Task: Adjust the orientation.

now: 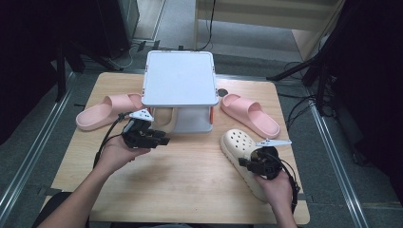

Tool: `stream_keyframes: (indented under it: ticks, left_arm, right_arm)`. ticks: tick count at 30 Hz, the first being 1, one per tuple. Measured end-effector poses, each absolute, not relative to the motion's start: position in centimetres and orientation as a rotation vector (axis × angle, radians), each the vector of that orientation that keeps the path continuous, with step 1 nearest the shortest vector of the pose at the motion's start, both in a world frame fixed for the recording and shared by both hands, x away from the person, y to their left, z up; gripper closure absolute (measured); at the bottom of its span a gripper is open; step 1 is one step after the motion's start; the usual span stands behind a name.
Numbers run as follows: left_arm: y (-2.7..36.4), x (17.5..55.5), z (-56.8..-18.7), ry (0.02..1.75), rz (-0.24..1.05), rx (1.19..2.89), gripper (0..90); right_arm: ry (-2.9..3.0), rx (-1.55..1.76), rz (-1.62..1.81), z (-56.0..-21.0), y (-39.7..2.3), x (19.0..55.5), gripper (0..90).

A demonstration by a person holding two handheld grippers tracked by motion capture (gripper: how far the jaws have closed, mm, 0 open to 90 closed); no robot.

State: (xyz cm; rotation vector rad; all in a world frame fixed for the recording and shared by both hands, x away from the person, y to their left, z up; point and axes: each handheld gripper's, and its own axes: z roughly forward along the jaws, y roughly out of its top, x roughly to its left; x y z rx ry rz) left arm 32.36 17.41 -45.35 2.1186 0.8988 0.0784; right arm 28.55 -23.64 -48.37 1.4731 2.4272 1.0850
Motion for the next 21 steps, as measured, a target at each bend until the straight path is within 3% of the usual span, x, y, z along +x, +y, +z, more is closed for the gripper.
stream_keyframes:
  ticks: [8,21]
  left_arm:
    - [18.3,31.4,-45.2,0.926,0.062,2.086,67.8]
    - [19.3,29.5,-45.7,0.985,0.091,2.069,66.7]
  right_arm:
    - [2.406,1.436,1.233,-46.7,-22.9,28.8,78.4]
    - [2.61,1.154,1.251,-46.1,-15.3,28.8,78.2]
